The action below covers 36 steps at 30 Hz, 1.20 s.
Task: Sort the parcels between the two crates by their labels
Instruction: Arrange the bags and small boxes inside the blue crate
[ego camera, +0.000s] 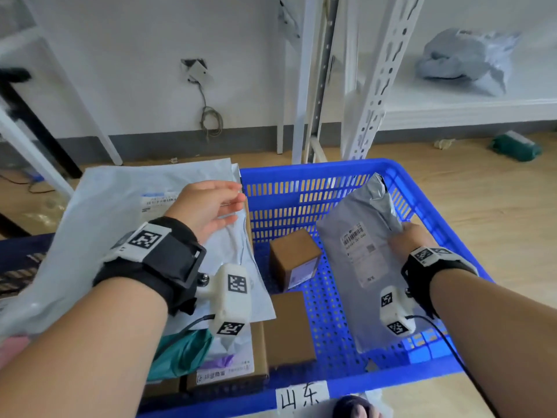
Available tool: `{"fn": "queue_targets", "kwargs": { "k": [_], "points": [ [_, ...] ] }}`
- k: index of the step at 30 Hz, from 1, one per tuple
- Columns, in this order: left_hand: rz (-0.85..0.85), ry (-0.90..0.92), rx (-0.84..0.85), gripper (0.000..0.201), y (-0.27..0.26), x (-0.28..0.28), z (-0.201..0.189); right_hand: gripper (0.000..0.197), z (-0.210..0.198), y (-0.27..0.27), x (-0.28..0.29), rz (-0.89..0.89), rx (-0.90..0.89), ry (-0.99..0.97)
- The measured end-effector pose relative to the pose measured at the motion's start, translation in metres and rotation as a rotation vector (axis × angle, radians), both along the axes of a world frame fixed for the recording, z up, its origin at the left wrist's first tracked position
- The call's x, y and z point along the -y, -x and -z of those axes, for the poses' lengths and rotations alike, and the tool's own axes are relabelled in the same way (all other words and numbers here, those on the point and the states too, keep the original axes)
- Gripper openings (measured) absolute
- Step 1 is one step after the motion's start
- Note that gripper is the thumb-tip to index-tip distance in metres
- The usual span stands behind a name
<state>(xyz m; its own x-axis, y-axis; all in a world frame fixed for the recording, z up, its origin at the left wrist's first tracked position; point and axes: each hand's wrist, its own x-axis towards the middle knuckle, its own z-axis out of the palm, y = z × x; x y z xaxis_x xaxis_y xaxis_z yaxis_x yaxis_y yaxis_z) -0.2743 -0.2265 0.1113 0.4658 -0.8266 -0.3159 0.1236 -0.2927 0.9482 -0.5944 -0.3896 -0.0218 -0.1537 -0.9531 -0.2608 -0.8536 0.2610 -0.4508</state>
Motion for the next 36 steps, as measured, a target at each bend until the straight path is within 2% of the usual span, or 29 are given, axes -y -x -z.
{"fn": "queue_targets", "kwargs": {
  "k": [5, 9, 14, 16, 19, 20, 23, 24, 26, 29, 32, 36],
  "points": [
    [0.043, -0.040, 0.000, 0.012, -0.001, 0.000, 0.010, 0.047, 0.042, -0.005, 0.012, 0.023, 0.058, -0.155],
    [0.069, -0.065, 0.003, 0.011, -0.003, 0.002, 0.008, 0.034, 0.081, -0.004, 0.012, 0.033, 0.023, -0.244],
    [0.061, -0.083, -0.034, 0.012, -0.005, 0.004, 0.009, 0.026, 0.111, -0.008, 0.007, 0.061, 0.134, -0.261],
    [0.064, -0.084, -0.039, 0.012, -0.004, 0.004, 0.010, 0.031, 0.115, -0.008, 0.006, 0.105, 0.152, -0.245],
    [0.066, -0.087, -0.038, 0.013, -0.005, 0.005, 0.010, 0.054, 0.112, -0.003, 0.006, 0.134, 0.058, -0.212],
    [0.064, -0.085, -0.037, 0.013, -0.005, 0.005, 0.011, 0.059, 0.109, -0.003, 0.004, 0.113, 0.026, -0.171],
    [0.060, -0.078, -0.038, 0.013, -0.005, 0.005, 0.011, 0.049, 0.101, -0.006, 0.000, -0.076, -0.090, 0.081],
    [0.062, -0.074, -0.038, 0.014, -0.005, 0.005, 0.012, 0.048, 0.100, -0.009, -0.002, -0.164, -0.125, 0.099],
    [0.067, -0.066, -0.035, 0.014, -0.004, 0.005, 0.012, 0.045, 0.098, -0.018, -0.005, -0.292, -0.157, -0.069],
    [0.074, -0.057, -0.033, 0.013, -0.005, 0.003, 0.012, 0.051, 0.096, -0.027, -0.012, -0.370, -0.229, -0.336],
    [0.073, -0.042, -0.033, 0.013, -0.006, 0.003, 0.010, 0.049, 0.084, -0.037, -0.017, -0.484, -0.325, -0.371],
    [0.072, -0.033, 0.009, 0.013, -0.006, -0.001, 0.004, 0.042, 0.048, -0.055, -0.018, -0.601, -0.394, -0.274]
  ]
}}
